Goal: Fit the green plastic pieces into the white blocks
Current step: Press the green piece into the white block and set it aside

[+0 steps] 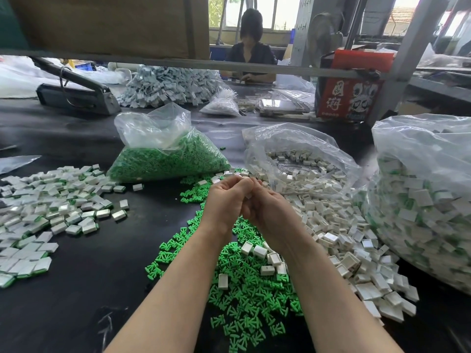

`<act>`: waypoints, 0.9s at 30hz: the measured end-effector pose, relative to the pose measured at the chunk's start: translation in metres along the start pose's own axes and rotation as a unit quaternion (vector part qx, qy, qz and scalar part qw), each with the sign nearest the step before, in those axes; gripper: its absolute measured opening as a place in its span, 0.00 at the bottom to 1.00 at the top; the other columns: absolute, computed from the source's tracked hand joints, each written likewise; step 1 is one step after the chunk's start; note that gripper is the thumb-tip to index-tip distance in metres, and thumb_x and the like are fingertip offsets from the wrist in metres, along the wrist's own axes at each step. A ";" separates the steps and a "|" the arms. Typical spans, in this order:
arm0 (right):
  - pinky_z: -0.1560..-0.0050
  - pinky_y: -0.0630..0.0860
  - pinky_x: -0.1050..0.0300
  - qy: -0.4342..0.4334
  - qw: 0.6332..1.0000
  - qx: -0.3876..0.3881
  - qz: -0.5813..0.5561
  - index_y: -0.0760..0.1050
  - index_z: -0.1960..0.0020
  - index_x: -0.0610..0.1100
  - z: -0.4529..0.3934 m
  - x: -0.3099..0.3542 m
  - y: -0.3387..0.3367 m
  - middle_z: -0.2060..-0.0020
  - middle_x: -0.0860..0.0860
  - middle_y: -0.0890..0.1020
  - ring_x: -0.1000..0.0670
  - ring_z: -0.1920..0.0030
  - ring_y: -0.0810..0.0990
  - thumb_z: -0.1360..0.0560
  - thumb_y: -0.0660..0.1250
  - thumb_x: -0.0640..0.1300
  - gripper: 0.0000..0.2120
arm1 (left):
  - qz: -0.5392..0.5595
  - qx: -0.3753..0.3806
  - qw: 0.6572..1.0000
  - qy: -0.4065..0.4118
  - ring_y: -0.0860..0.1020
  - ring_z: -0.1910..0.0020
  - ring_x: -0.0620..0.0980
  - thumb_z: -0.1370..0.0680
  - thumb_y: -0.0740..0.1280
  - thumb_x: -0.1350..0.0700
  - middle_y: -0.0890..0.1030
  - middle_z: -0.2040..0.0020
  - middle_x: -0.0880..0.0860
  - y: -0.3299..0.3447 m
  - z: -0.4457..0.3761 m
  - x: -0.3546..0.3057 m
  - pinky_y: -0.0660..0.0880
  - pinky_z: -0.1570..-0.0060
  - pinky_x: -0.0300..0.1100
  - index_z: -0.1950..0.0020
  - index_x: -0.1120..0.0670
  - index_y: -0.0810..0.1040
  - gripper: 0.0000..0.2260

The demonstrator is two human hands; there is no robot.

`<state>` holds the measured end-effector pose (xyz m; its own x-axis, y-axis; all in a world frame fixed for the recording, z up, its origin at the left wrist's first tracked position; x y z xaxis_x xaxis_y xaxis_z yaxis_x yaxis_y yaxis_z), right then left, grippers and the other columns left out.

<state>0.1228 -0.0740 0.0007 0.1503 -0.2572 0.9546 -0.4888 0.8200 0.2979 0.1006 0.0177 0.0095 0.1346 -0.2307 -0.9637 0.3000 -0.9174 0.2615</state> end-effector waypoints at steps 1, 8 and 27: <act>0.65 0.61 0.57 -0.001 1.000 -0.003 0.005 0.74 0.55 0.38 0.000 0.000 0.001 0.71 0.46 0.71 0.51 0.69 0.67 0.20 0.61 0.52 0.17 | 0.003 0.001 1.000 -0.002 0.64 0.81 0.46 0.22 0.64 0.63 0.69 0.74 0.55 0.000 0.000 0.000 0.65 0.77 0.36 0.49 0.75 0.73 0.13; 0.68 0.61 0.59 0.029 0.998 -0.014 0.057 0.76 0.61 0.42 0.006 0.002 0.004 0.73 0.48 0.74 0.52 0.71 0.68 0.24 0.61 0.62 0.23 | -0.012 0.013 0.999 -0.037 0.67 0.81 0.50 0.23 0.63 0.62 0.73 0.75 0.54 -0.009 -0.004 0.003 0.69 0.74 0.42 0.58 0.70 0.75 0.10; 0.47 0.71 0.52 0.014 0.668 -0.255 0.699 0.74 0.44 0.43 0.008 0.022 -0.048 0.49 0.47 0.78 0.46 0.48 0.73 0.23 0.61 0.46 0.11 | 0.467 -0.385 0.796 -0.021 0.81 0.45 0.40 0.15 0.47 0.58 0.82 0.44 0.46 -0.192 -0.002 -0.021 0.77 0.43 0.36 0.51 0.55 0.74 0.16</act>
<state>0.1424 -0.1233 0.0072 -0.1278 0.9456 0.2992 0.1859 0.3192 -0.9293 0.0422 0.1996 -0.0206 0.6120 -0.7206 -0.3257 0.5790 0.1279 0.8052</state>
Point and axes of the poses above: each hand's wrist, its own z-axis away from the middle knuckle, its own y-axis out of the palm, x = y × z, the point moved 3 cm from there along -z, towards the middle knuckle
